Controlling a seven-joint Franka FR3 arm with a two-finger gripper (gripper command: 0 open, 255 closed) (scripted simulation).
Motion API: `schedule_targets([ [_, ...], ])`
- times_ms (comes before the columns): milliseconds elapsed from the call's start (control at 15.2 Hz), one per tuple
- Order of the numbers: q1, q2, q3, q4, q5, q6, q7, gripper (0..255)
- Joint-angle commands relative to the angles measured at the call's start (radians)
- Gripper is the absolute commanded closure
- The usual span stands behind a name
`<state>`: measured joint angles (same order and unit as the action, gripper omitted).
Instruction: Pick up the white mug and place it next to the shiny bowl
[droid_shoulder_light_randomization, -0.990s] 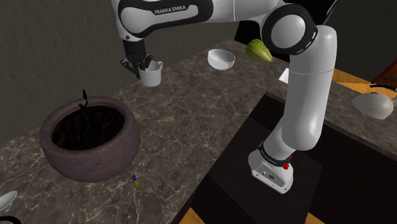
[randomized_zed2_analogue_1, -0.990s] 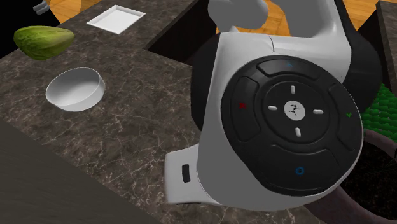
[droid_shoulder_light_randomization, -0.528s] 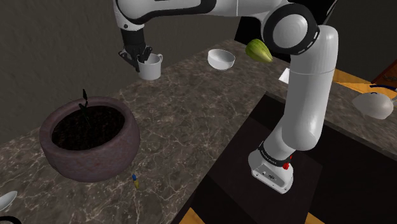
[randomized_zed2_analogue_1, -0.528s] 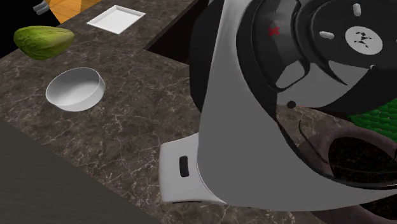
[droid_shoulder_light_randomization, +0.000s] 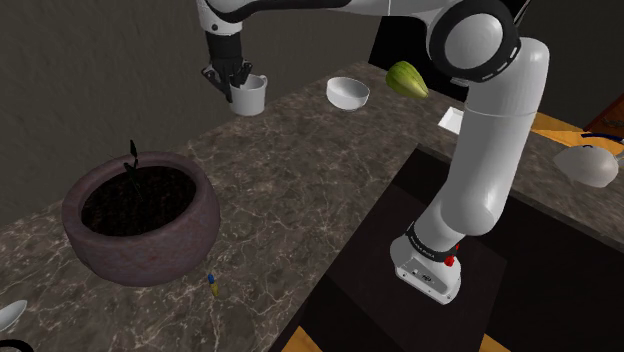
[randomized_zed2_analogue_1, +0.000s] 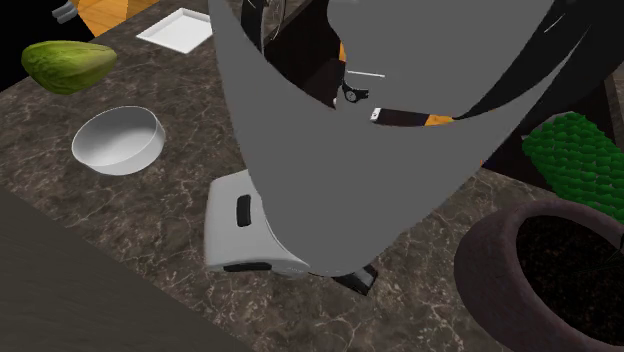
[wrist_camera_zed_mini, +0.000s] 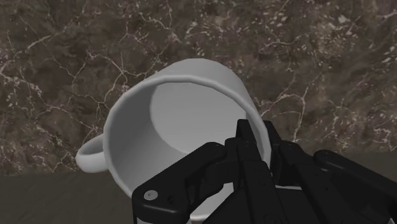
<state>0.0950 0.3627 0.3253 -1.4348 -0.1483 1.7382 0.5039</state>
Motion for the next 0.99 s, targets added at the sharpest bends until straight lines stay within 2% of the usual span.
schedule_targets([
  [0,-0.04,-0.06,-0.008,-0.085,0.019,0.03,-0.042,255],
  [462,-0.152,-0.209,-0.057,-0.282,0.066,0.093,-0.199,255],
  [924,-0.245,-0.309,-0.126,-0.407,0.091,0.13,-0.365,255],
])
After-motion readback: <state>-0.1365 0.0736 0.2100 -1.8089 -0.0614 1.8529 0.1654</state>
